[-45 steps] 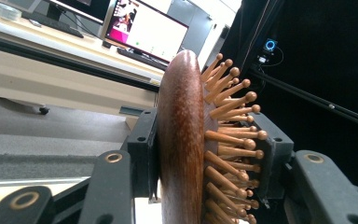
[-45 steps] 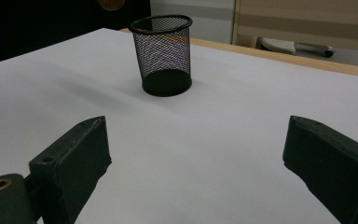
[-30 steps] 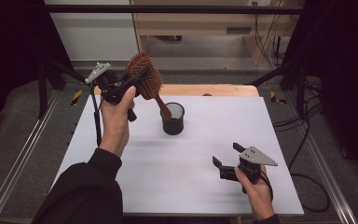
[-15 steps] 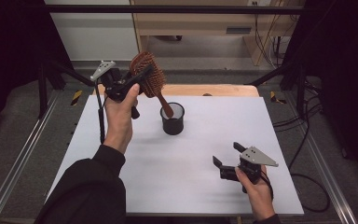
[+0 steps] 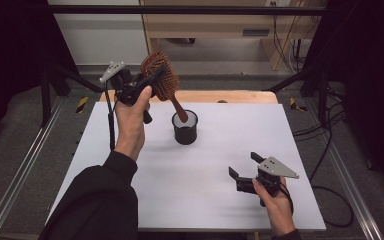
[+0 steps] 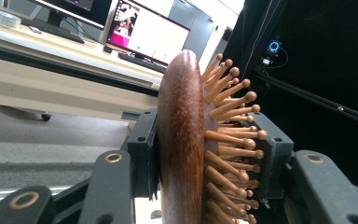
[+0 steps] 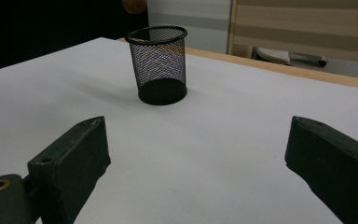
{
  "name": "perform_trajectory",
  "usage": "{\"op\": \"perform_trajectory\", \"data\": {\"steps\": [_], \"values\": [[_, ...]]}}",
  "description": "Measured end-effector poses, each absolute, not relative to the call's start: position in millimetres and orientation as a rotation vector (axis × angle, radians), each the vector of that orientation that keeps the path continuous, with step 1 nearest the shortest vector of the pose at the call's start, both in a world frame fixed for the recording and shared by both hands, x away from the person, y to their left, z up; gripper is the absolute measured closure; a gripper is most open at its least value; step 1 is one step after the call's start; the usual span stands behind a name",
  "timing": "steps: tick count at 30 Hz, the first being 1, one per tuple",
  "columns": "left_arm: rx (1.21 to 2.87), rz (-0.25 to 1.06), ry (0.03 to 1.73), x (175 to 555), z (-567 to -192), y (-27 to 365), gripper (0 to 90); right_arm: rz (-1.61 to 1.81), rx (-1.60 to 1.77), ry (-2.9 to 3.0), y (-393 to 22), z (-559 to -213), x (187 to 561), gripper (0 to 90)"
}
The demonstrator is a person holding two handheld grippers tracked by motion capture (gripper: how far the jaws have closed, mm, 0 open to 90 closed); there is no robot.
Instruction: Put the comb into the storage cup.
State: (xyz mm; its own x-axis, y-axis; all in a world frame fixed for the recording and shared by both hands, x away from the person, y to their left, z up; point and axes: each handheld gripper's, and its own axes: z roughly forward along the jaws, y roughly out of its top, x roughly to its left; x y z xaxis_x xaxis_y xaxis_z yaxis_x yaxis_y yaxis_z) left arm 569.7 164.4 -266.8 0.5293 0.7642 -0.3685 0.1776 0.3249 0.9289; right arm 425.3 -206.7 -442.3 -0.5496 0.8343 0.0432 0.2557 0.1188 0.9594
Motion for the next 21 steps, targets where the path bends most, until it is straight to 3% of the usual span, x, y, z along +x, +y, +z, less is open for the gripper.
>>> {"op": "perform_trajectory", "data": {"steps": [21], "values": [[1.215,0.522,0.947,578.5,-264.4,158.3,51.5,1.443,1.031,1.839,-208.1,-442.4,425.0,6.1]]}}
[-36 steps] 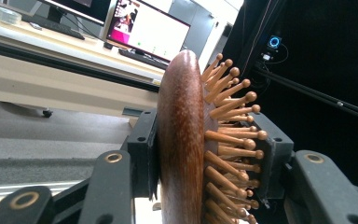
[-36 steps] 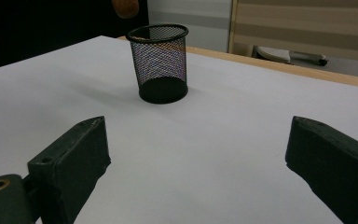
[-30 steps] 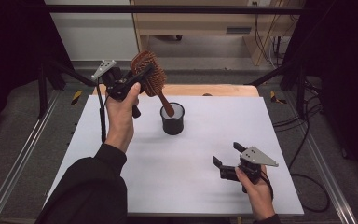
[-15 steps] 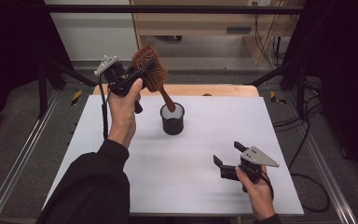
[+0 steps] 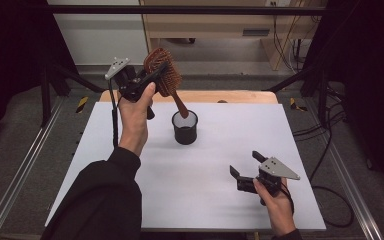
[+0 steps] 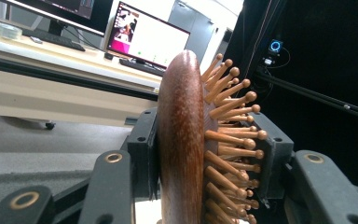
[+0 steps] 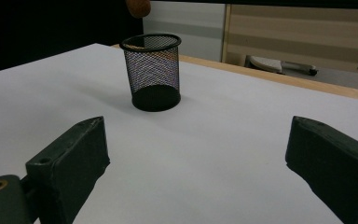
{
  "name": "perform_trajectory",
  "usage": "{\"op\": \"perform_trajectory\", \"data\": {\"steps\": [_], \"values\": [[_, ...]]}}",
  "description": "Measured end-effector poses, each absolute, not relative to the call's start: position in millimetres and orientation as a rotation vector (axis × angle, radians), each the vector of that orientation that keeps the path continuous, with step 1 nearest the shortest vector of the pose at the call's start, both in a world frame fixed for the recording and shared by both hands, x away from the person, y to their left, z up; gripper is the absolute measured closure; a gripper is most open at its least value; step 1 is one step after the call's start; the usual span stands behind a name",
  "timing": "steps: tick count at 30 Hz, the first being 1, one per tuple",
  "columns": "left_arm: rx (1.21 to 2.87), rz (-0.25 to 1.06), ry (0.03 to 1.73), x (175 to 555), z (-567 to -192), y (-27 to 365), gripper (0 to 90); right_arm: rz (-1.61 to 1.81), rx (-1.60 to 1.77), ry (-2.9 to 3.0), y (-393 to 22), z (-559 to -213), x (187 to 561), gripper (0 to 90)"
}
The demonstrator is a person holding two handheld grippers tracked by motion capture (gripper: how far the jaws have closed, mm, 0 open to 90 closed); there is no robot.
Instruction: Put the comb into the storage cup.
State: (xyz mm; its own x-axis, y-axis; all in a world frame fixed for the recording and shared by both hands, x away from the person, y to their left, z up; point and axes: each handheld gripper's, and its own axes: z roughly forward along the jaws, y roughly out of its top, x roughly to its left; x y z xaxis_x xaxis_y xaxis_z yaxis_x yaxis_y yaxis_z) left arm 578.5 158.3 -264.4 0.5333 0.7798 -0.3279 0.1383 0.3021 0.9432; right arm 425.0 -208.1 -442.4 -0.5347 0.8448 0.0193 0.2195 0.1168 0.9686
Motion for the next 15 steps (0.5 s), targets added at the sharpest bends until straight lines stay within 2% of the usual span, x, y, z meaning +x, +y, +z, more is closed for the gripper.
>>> {"op": "perform_trajectory", "data": {"steps": [15], "values": [[1.217,0.536,0.963,584.5,-267.4,158.3,51.5,1.452,1.015,1.81,-209.3,-441.4,424.2,5.9]]}}
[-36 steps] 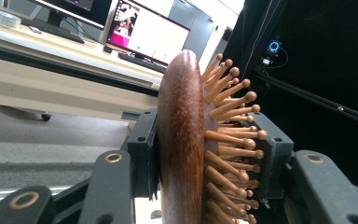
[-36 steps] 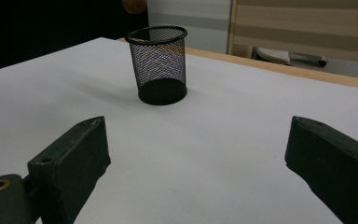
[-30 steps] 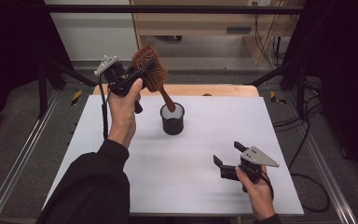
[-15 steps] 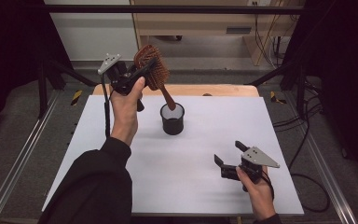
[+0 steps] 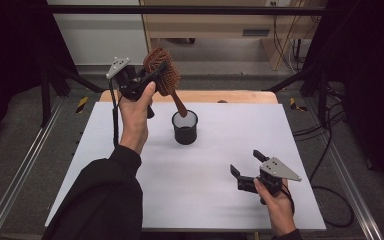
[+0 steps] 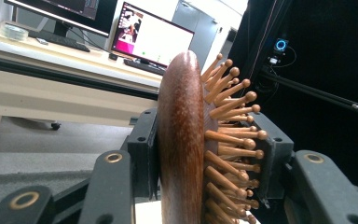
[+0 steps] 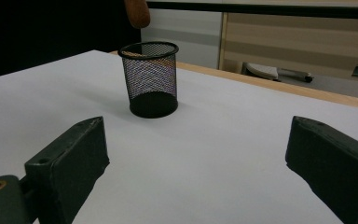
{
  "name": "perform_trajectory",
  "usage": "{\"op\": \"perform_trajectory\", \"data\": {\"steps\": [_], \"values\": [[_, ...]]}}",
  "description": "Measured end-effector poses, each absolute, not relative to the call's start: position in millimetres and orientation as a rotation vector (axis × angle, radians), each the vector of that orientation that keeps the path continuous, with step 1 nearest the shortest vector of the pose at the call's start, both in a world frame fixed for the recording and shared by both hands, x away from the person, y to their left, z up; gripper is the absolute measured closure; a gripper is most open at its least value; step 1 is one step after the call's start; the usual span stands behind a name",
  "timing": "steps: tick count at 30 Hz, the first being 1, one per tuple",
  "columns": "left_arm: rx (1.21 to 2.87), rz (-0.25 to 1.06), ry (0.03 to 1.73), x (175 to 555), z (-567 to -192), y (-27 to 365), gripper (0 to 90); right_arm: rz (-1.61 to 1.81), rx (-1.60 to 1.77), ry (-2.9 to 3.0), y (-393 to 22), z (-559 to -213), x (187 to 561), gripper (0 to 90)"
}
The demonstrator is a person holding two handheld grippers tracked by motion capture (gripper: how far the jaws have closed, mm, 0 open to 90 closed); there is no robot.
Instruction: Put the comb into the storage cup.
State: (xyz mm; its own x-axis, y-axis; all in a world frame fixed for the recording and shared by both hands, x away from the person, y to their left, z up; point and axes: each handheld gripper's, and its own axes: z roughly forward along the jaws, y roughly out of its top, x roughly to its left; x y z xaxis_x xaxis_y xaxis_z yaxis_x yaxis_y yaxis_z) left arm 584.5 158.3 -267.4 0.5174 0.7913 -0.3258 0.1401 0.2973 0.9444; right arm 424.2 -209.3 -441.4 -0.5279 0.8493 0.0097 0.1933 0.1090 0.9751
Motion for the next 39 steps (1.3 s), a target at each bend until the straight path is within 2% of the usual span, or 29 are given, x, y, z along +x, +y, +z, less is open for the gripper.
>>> {"op": "perform_trajectory", "data": {"steps": [39], "values": [[1.236,0.559,0.952,588.9,-275.2,151.3,51.4,1.459,1.009,1.803,-208.2,-440.9,423.9,5.9]]}}
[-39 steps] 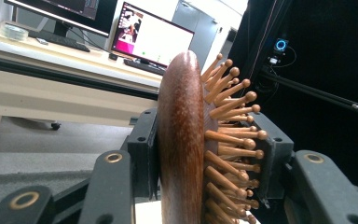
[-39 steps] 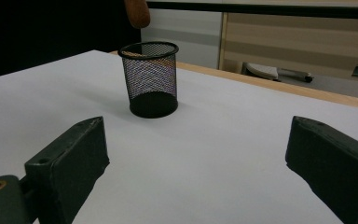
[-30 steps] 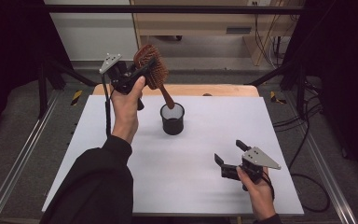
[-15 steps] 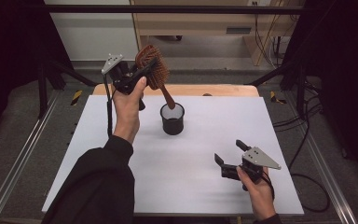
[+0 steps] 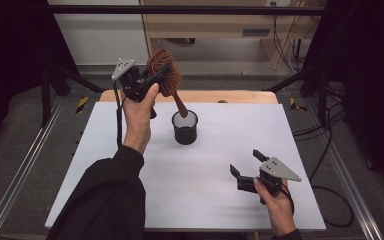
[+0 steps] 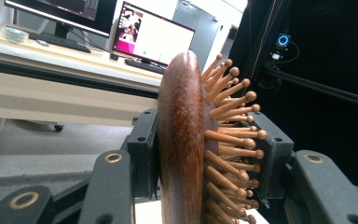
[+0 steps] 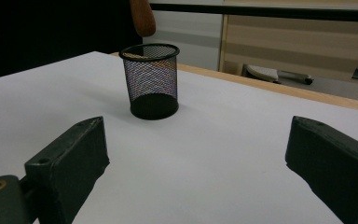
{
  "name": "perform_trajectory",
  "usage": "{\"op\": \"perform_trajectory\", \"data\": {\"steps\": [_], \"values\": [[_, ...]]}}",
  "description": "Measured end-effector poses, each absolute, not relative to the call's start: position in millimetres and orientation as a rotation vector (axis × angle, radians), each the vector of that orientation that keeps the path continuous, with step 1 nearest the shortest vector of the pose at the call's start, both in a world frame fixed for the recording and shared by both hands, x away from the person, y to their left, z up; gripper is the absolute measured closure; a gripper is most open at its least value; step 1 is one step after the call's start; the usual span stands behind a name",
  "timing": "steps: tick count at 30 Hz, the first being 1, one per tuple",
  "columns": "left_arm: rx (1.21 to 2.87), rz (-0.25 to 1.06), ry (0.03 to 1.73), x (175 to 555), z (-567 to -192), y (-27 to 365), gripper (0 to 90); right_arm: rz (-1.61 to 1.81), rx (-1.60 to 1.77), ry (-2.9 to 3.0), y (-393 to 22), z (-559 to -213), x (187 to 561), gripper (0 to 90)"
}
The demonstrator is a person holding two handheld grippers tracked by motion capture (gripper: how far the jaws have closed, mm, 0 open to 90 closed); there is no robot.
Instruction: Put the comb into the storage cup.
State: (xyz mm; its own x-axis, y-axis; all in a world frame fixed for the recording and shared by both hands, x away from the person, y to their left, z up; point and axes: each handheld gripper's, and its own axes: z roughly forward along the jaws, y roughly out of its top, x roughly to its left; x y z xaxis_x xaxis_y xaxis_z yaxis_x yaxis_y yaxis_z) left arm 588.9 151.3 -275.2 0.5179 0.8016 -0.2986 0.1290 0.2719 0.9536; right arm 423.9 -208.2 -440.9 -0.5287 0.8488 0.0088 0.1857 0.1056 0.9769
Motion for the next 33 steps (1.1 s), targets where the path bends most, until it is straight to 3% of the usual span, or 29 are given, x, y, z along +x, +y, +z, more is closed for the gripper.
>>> {"op": "perform_trajectory", "data": {"steps": [33], "values": [[1.29,0.548,0.959,597.1,-297.5,137.2,51.4,1.449,1.011,1.793,-209.1,-441.3,424.5,4.2]]}}
